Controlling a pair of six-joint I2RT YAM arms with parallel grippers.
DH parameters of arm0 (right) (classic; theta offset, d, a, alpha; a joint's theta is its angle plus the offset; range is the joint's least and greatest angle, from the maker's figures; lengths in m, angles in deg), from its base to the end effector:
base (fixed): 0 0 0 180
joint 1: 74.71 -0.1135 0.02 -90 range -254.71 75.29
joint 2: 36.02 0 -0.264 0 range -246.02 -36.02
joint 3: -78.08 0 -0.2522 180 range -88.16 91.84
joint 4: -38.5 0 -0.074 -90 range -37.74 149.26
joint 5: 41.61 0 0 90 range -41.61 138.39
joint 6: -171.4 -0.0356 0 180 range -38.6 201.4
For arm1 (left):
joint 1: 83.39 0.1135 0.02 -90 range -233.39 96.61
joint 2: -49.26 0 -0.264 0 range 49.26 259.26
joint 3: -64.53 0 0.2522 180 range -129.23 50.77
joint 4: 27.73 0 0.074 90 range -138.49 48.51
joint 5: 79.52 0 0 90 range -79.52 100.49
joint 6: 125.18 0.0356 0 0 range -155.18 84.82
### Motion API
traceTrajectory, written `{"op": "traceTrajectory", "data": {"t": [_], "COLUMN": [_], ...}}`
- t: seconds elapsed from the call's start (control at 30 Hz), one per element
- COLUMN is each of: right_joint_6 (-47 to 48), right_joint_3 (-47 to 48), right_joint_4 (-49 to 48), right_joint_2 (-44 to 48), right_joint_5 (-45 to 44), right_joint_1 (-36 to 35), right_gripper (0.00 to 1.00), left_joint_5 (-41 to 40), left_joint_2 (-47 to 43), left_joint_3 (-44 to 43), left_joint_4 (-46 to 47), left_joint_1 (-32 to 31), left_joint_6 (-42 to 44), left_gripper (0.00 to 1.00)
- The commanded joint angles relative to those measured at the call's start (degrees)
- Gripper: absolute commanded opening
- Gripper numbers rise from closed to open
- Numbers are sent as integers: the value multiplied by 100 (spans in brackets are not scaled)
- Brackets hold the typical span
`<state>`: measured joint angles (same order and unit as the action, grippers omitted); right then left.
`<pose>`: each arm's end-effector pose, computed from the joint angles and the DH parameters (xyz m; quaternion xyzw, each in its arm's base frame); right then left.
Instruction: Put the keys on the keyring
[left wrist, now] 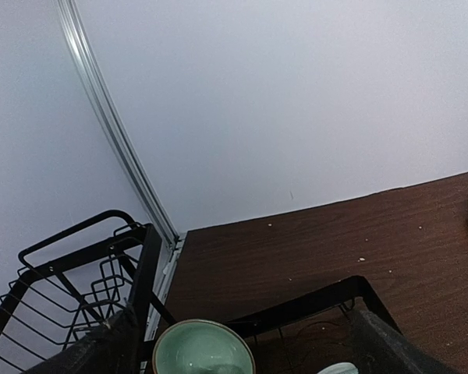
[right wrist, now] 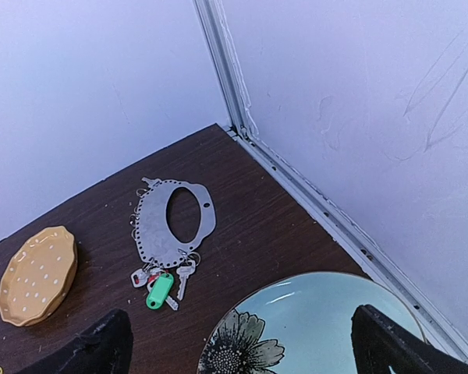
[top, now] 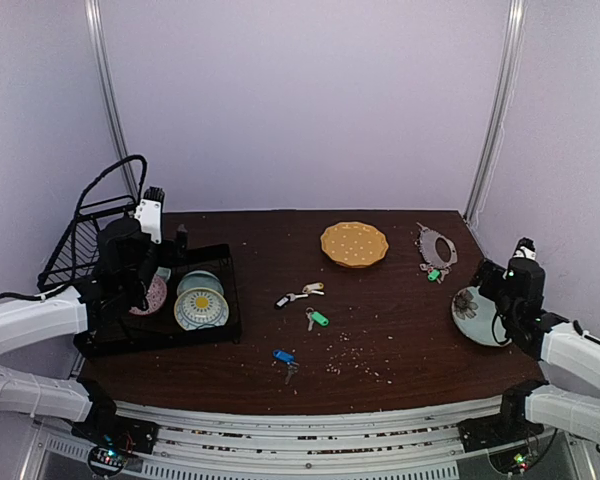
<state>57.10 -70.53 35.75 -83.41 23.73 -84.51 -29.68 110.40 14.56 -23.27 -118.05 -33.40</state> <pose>0.1870 0.0172 0.2139 0.2282 0.7430 0.0178 0.6289 0.2109 -0.1179 0.2840 0.0027 0.7380 0.0694 0.6712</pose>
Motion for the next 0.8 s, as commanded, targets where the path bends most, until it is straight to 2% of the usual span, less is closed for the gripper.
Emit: {"op": "traceTrajectory", "data": {"t": [0.0, 0.13, 0.27, 0.3, 0.4, 0.6, 0.67, 0.77], "right_joint_6": [-250, -527, 319, 359, 700, 953, 972, 1101], "right_joint_3": [125, 253, 64, 257, 1432, 3931, 4452, 5286], "right_joint_4": [-84, -96, -918, -873, 317, 2155, 2514, 2846], "right_joint_2": [28, 326, 710, 618, -244, -2754, -3398, -4533], "right_joint_5": [-89, 101, 1239, 1443, 1658, 1552, 1426, 1326], "right_joint_1": [22, 22, 26, 31, 31, 31, 31, 57], "right_gripper": [100, 100, 100, 100, 100, 80, 76, 72], "left_joint_5": [-169, 230, 774, 1052, 2290, 5361, 5732, 5798], "left_joint_2": [-26, -249, -605, -698, -909, -945, -832, -656], "left_joint_3": [-1, 19, 122, 142, 186, 175, 106, 1], "left_joint_4": [229, 313, 552, 566, 520, 337, 267, 119], "left_joint_1": [59, 65, 60, 56, 56, 59, 56, 47], "left_joint_6": [-102, -117, -131, -72, 206, 667, 642, 622], "left_gripper": [98, 98, 98, 98, 98, 98, 98, 98]}}
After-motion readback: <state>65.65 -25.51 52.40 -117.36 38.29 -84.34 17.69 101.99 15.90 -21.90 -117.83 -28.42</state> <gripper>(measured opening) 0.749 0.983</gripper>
